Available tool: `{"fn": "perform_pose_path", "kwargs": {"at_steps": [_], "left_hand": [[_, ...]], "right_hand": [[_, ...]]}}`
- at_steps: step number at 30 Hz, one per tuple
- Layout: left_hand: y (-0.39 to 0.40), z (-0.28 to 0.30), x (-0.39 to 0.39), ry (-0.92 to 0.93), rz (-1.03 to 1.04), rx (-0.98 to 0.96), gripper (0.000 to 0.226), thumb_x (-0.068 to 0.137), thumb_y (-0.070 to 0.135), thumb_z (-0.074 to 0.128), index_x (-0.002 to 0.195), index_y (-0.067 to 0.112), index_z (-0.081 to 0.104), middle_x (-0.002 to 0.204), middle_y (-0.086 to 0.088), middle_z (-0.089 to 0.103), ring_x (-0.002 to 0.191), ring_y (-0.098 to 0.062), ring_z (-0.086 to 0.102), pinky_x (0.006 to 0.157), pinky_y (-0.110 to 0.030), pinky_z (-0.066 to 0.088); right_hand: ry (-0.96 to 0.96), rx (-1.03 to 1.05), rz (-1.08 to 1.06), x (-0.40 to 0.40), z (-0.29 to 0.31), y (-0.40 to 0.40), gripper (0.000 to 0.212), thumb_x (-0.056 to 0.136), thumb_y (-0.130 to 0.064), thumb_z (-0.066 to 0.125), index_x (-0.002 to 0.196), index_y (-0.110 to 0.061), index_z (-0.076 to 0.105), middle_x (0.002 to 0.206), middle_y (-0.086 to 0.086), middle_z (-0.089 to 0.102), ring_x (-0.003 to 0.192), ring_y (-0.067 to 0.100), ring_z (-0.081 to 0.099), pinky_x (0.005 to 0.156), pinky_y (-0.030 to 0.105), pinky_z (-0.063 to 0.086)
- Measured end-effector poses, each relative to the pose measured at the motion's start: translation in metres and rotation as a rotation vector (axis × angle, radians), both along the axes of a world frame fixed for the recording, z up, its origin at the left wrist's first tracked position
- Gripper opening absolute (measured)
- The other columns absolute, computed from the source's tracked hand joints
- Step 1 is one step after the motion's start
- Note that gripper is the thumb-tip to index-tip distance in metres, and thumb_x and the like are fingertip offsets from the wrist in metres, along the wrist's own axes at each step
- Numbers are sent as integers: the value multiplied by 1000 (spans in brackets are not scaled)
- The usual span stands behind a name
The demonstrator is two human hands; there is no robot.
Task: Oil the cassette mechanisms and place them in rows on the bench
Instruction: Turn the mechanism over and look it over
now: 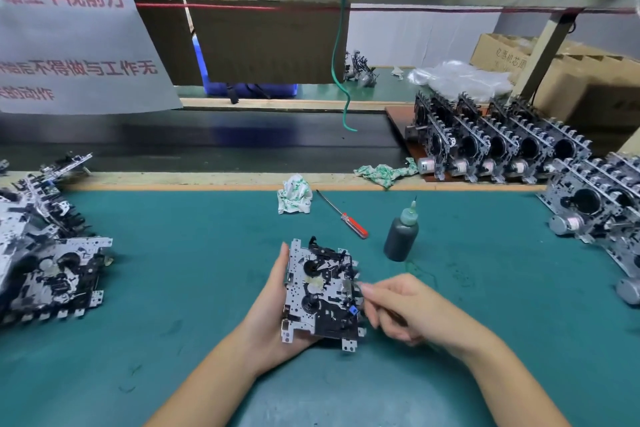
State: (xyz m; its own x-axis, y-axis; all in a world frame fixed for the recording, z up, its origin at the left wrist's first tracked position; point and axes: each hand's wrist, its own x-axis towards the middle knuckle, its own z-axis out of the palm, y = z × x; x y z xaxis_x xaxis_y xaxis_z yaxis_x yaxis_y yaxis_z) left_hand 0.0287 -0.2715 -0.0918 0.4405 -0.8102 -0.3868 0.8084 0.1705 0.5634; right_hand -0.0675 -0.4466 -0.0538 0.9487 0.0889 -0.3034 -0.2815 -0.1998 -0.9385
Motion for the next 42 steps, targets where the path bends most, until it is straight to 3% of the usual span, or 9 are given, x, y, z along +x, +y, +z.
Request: {"fn": "perform_pose_path", "kwargs": {"at_steps": [6,12,17,25,29,31,34,36,42], "left_hand": [[-1,0,0,-19,-7,39,85,84,72,31,121,4,64,130,-25,56,112,-34,60,97,-43,47],[-2,2,-1,-31,-1,62,84,85,72,29,120,4,65,127,-25,57,111,-33,61,96,-42,49],[-3,4,-1,-20,8,54,80,84,68,31,113,5,69,122,-25,61,105,-32,65,85,-38,55],[-5,2,1,-15,30,97,73,87,66,34,103,8,74,116,-20,66,100,-30,68,75,-35,58],[-7,2,1,-28,52,130,71,85,66,37,103,8,74,116,-20,66,101,-31,67,85,-40,51],[-7,2,0,-37,39,135,70,87,66,34,99,10,76,114,-18,67,101,-30,68,82,-39,53],[-7,5,-1,-40,24,121,69,85,65,35,95,11,77,112,-17,69,98,-29,69,73,-35,57],[-6,9,-2,-43,34,126,70,81,66,39,100,10,75,115,-18,67,101,-30,67,79,-38,55],[0,16,-6,40,92,20,92,79,76,36,113,-5,66,126,-30,56,110,-43,60,94,-48,44]], "right_hand": [[127,-2,54,-2,-1,4,44,100,-27,42,58,-17,53,45,0,53,34,7,41,34,16,31],[150,-89,33,-2,0,5,48,99,-33,43,54,-18,52,36,-3,45,30,7,32,35,15,25],[153,-66,44,-2,-1,6,57,99,-36,41,47,-16,48,29,-1,35,26,11,26,38,20,21],[168,-197,130,2,6,6,77,101,-40,34,27,-21,44,25,-4,29,30,15,26,47,26,29],[170,-185,137,2,5,4,68,100,-41,37,35,-20,40,25,-1,25,27,12,22,40,24,24],[180,-168,155,2,4,2,67,99,-42,38,36,-19,39,26,-1,24,27,13,21,38,22,22],[150,-185,170,0,3,1,70,100,-42,36,33,-21,41,26,-2,26,26,11,24,38,18,28],[96,-221,158,-2,1,3,71,100,-42,35,33,-20,43,26,-3,28,27,11,25,45,15,32],[-92,-57,-166,-8,-5,0,52,99,-38,35,56,-15,54,29,-1,32,29,12,31,47,24,35]]}}
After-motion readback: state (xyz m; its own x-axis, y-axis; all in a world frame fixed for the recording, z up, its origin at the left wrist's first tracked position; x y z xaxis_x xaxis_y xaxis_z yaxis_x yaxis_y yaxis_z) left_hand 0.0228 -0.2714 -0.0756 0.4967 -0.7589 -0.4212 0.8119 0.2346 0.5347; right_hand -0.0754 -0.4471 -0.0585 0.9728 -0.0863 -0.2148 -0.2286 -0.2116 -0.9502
